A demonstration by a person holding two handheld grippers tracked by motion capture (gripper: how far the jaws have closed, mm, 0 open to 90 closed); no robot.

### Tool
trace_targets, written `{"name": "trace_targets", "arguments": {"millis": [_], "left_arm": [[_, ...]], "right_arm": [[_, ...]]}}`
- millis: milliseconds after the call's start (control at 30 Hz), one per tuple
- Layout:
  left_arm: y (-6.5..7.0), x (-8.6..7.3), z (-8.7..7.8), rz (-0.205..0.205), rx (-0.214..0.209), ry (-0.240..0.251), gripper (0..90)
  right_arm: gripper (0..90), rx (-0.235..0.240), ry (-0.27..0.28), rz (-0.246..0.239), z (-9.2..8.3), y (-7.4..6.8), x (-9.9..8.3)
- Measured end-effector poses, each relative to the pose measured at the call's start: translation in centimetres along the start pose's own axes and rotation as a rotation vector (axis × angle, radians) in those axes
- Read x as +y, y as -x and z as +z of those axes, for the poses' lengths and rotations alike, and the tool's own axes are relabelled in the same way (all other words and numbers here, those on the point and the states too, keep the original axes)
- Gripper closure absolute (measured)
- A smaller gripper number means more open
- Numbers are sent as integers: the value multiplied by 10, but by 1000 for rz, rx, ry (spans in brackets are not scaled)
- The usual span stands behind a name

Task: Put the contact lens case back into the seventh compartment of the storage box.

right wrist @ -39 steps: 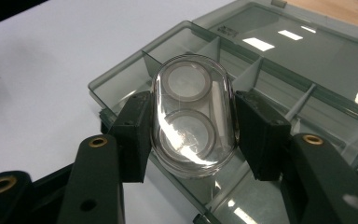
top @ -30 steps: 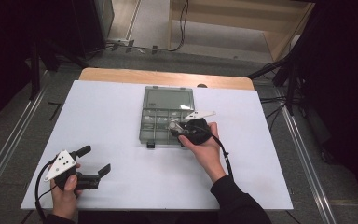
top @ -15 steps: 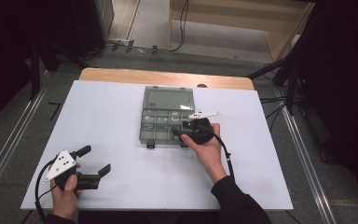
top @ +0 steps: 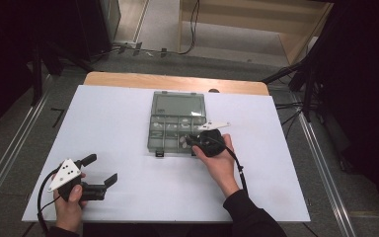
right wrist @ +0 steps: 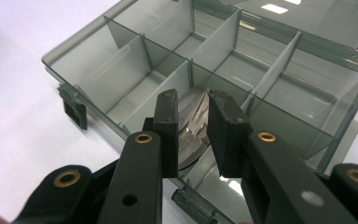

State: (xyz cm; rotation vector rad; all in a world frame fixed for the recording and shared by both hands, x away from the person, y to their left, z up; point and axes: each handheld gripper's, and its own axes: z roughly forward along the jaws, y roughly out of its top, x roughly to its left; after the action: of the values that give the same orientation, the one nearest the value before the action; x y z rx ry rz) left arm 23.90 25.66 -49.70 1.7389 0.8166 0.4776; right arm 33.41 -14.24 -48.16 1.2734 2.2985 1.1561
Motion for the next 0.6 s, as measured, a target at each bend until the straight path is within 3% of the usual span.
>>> {"name": "trace_targets", "arguments": {"millis": [200, 400, 600], "left_arm": [[0, 1, 1, 3, -3, -4, 0], [0, 4, 2, 2, 13, -16, 0], [-2, 9, 4, -5, 16, -13, 0]], "right_arm": [[749, -25, 17, 0, 2, -2, -3], [758, -11, 20, 10, 4, 1, -2], [544, 46, 60, 0, 0, 4, -6]]}}
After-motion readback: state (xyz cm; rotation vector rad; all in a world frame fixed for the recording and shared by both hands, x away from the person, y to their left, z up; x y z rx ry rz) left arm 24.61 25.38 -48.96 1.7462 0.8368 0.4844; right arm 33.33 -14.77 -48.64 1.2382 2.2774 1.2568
